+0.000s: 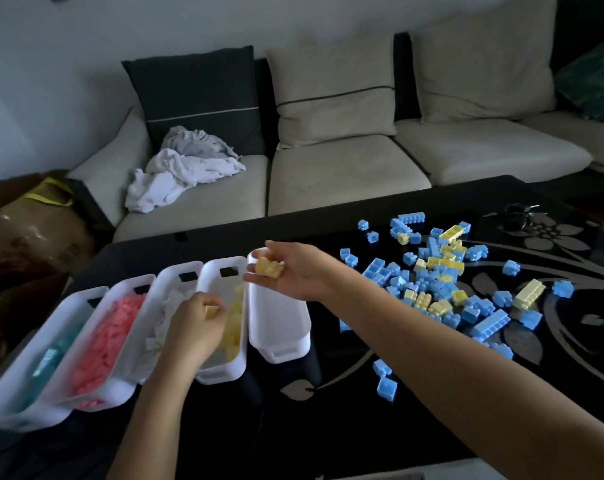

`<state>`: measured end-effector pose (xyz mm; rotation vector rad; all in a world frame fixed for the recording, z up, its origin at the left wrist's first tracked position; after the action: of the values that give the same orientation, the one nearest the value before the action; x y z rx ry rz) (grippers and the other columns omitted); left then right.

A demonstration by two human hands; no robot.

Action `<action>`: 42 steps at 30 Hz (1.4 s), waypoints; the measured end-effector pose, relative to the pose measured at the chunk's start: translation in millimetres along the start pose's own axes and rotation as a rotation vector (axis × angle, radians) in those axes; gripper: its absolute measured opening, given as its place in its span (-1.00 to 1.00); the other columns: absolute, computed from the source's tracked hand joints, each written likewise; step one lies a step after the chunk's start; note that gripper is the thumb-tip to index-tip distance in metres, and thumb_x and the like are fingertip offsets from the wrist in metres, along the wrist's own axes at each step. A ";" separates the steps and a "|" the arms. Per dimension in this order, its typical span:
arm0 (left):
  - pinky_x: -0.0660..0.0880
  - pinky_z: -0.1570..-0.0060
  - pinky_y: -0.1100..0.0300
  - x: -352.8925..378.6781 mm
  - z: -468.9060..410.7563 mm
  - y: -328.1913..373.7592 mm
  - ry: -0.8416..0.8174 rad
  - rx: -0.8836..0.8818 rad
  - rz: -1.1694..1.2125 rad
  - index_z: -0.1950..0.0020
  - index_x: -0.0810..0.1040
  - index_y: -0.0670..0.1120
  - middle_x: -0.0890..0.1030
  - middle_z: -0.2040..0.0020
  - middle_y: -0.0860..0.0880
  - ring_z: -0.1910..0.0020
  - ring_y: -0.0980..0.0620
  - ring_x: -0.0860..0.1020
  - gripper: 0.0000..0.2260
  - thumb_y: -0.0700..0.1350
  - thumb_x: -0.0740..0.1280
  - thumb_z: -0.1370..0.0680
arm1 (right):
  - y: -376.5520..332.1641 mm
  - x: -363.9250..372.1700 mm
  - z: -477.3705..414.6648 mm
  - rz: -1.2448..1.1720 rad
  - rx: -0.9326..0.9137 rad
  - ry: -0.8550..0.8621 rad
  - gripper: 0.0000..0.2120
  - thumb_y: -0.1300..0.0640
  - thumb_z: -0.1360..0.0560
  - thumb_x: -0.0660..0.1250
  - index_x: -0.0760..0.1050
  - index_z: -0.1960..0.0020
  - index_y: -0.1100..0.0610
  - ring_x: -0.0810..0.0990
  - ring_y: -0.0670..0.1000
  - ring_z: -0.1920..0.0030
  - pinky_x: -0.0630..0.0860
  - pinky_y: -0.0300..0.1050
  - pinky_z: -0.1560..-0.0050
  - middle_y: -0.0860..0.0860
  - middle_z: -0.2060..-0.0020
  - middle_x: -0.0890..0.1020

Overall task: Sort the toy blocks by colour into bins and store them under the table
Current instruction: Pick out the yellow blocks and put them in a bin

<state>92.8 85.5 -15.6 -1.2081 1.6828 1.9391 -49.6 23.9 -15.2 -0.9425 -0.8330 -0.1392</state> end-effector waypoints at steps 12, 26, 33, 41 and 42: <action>0.38 0.03 0.23 -11.8 8.0 -1.7 0.042 0.064 -0.004 -0.08 0.56 -0.06 0.59 -0.03 0.04 0.04 0.10 0.51 -0.86 -0.16 0.26 -0.56 | 0.0 35.7 -12.7 0.475 0.127 -0.043 -0.62 0.26 -0.60 0.13 0.30 -0.41 0.30 0.29 0.33 -0.39 0.37 0.10 -0.32 0.32 -0.41 0.24; 0.45 0.04 0.49 79.4 80.5 143.5 -0.296 0.634 0.194 -0.08 0.57 0.00 0.58 0.00 0.15 0.01 0.29 0.54 -0.84 -0.20 0.33 -0.54 | -123.0 -163.7 130.8 1.360 -0.129 0.374 -0.82 0.08 -0.57 0.25 0.56 -0.06 0.13 0.62 -0.04 0.19 0.50 -0.24 0.19 0.04 0.06 0.67; 0.43 0.01 0.50 163.3 82.3 201.0 -0.473 0.744 0.087 -0.13 0.56 -0.09 0.58 -0.09 0.03 -0.03 0.18 0.55 -0.81 -0.25 0.28 -0.55 | -109.8 -200.0 158.3 1.661 -0.090 0.429 -0.75 0.33 -0.43 0.39 0.55 0.01 0.02 0.53 -0.23 0.19 0.46 -0.38 0.11 -0.11 0.10 0.58; 0.49 -0.09 0.09 222.8 69.9 222.4 -0.546 0.688 -0.151 -0.23 0.51 -0.06 0.45 -0.26 -0.06 -0.09 -0.07 0.54 -0.75 -0.08 0.29 -0.56 | -97.8 -219.3 154.0 1.914 -0.055 0.496 -0.61 0.22 -0.43 0.40 0.44 -0.18 -0.08 0.39 -0.02 -0.09 0.33 -0.21 0.03 -0.06 -0.04 0.34; 0.47 -0.10 0.08 229.4 68.5 221.8 -0.565 0.683 -0.201 -0.25 0.49 -0.07 0.44 -0.26 -0.08 -0.13 -0.07 0.51 -0.73 -0.07 0.29 -0.56 | -96.9 -218.3 154.2 1.903 -0.070 0.477 -0.60 0.24 -0.42 0.39 0.43 -0.18 -0.07 0.41 -0.02 -0.05 0.36 -0.22 0.06 -0.06 -0.04 0.34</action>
<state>-226.4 23.1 -42.2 -0.4854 1.6133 1.2426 -331.2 30.8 -53.1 -1.3387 0.7132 1.2066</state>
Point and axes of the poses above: each hand's wrist, its own z-axis away from the middle knuckle, its own x-axis out of the palm, y = z × x, the point moved 10 cm from there along -z, towards the middle knuckle
